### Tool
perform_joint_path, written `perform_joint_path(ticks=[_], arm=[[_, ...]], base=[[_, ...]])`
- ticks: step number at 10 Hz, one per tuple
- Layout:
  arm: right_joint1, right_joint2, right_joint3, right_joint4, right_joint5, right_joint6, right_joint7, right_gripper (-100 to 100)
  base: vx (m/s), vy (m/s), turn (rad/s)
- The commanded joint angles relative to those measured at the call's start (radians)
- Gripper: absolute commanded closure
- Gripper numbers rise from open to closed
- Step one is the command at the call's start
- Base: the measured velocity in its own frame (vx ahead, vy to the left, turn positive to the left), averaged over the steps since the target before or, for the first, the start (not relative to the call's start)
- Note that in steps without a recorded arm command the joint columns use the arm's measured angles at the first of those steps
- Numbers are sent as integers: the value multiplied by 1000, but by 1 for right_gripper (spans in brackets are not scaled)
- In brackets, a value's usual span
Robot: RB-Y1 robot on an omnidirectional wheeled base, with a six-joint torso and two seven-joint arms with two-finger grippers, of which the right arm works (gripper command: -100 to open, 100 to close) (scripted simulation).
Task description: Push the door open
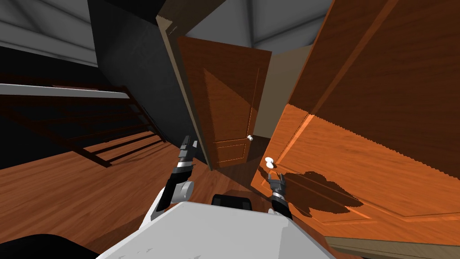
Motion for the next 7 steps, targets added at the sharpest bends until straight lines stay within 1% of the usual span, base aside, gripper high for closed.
perform_joint_path(ticks=[1,2,3,4,5,6,7], arm=[[-1,-1,-1,1,-9,0,-29,-100],[-4,-2,-2,4,-26,1,-69,-100],[-7,-4,-3,7,-42,2,-95,-100],[-7,-4,-3,7,-42,2,-111,-100],[-10,-5,-4,10,-58,2,-147,-100],[-10,-5,-4,10,-58,2,-152,-100],[-13,-6,-5,13,-75,3,-193,-100]], base=[[-32,20,36],[-33,24,67],[-51,26,120],[-41,17,37],[-43,16,68],[-31,10,30],[-32,13,63]])
